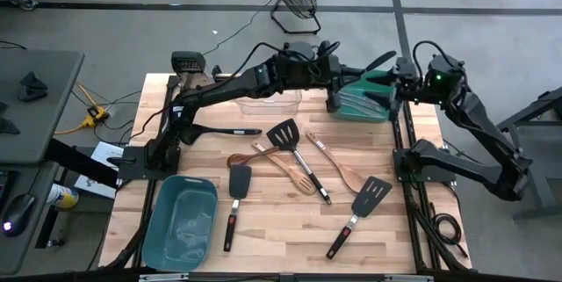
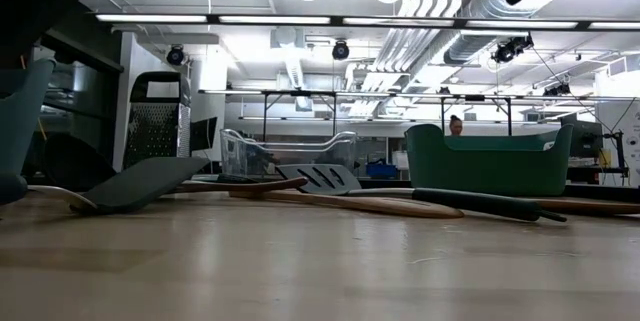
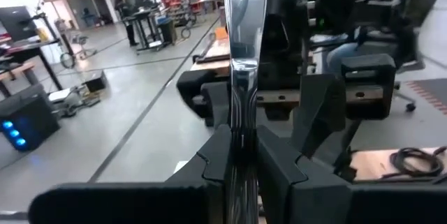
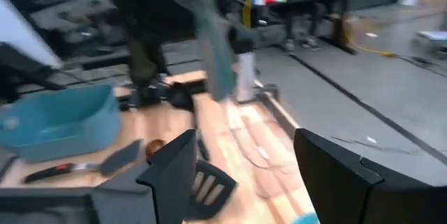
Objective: Pick & Place Kitchen Items
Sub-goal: Put the dinner knife into the green bin
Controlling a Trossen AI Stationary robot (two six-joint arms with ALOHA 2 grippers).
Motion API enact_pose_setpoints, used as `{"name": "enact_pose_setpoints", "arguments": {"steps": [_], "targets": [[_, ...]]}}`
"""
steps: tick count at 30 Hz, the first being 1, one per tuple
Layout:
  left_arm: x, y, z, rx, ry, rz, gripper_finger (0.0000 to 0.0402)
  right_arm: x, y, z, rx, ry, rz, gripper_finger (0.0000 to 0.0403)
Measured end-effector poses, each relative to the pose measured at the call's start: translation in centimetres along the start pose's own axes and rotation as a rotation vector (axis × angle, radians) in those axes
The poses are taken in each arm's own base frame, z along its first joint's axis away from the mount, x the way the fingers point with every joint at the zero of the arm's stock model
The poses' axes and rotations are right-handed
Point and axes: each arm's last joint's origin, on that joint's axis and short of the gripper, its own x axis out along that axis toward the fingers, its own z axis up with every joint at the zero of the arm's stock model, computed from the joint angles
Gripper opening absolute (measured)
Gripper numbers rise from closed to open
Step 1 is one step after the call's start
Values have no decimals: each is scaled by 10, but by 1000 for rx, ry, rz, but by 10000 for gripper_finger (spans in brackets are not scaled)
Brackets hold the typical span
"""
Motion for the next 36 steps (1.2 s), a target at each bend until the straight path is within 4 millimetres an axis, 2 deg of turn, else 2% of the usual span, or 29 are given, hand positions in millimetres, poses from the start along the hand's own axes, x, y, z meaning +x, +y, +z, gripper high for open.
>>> {"name": "enact_pose_setpoints", "arguments": {"steps": [4,12,20,28,32,36], "targets": [[0,0,1,-13,-17,-11,38,7,-2,4,-10,-28,82,233],[0,-1,1,-23,-20,-36,38,18,-8,12,-17,-92,128,233],[0,-2,1,-22,-25,-64,38,38,-5,13,-25,-91,232,233],[0,-2,1,-38,-29,-88,38,54,-1,15,-56,-113,244,231],[0,-3,2,-42,-31,-99,38,56,-2,14,-53,-107,243,213],[0,-3,2,-49,-32,-105,38,56,-3,14,-54,-109,225,179]]}}
